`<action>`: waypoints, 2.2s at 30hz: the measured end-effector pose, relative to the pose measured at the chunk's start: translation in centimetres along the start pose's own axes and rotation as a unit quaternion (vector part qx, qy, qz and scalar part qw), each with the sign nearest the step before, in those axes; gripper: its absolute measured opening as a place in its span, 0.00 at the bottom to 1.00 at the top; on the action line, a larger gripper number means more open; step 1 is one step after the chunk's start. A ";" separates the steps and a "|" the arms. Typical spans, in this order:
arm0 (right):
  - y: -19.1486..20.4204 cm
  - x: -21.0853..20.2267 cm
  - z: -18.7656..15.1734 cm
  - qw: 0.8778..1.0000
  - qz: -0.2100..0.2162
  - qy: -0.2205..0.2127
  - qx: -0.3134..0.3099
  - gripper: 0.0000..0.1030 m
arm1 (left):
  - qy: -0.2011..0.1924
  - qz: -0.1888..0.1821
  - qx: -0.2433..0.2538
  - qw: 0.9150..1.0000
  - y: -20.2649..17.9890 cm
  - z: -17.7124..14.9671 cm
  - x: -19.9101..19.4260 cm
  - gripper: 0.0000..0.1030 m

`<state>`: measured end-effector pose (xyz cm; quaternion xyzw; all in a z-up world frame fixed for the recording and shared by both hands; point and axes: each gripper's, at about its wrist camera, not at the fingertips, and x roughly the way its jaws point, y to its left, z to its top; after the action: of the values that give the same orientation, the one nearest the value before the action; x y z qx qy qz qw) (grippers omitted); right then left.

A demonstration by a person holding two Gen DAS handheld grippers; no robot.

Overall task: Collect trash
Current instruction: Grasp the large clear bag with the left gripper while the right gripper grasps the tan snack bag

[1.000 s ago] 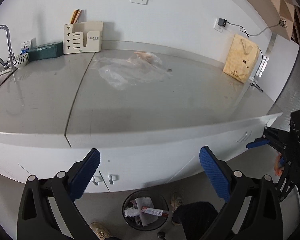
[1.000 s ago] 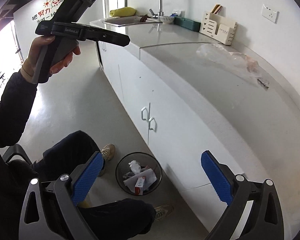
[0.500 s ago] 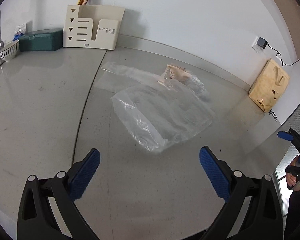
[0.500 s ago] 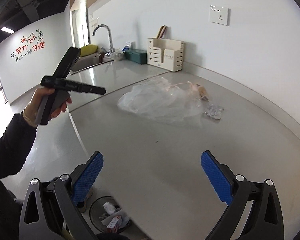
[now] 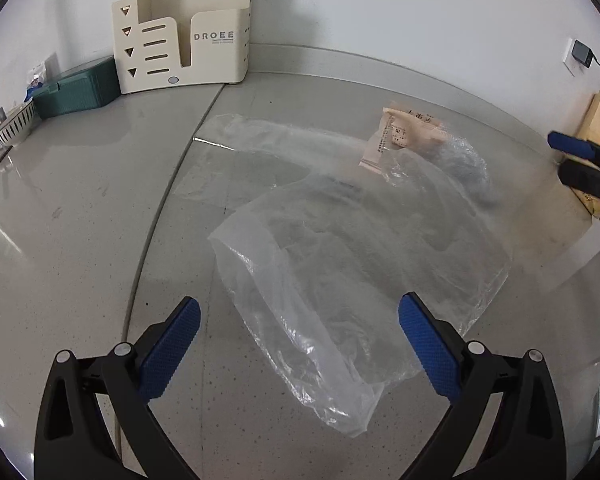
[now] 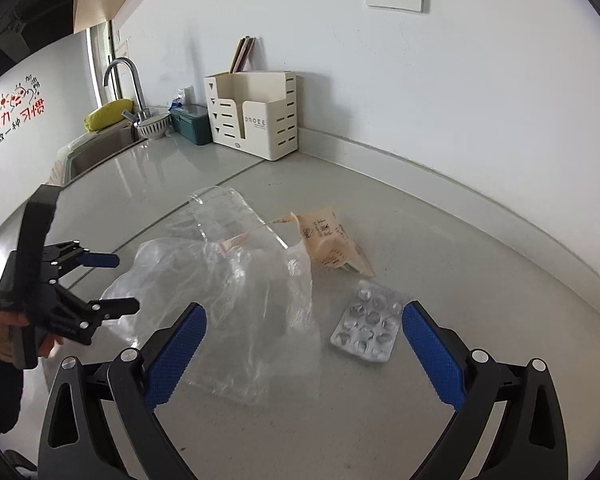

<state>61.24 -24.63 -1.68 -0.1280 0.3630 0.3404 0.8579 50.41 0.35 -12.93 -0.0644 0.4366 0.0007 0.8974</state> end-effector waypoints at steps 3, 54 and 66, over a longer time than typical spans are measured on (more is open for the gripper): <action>-0.5 2.6 1.7 1.000 -0.010 0.020 -0.003 0.96 | 0.008 0.014 0.009 1.000 -0.3 0.6 0.6 0.92; 2.1 12.1 5.2 0.993 -0.064 0.071 -0.075 0.62 | -0.079 -0.088 -0.026 0.993 8.7 -8.7 -11.3 0.05; 2.5 17.0 6.7 0.991 -0.086 0.083 -0.061 0.25 | -0.080 -0.091 -0.051 0.991 10.5 -9.0 -11.0 0.05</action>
<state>71.71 -11.28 -9.00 -0.2387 0.3993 0.2745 0.8416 35.97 10.34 -10.98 -0.1491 0.3547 -0.0538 0.9215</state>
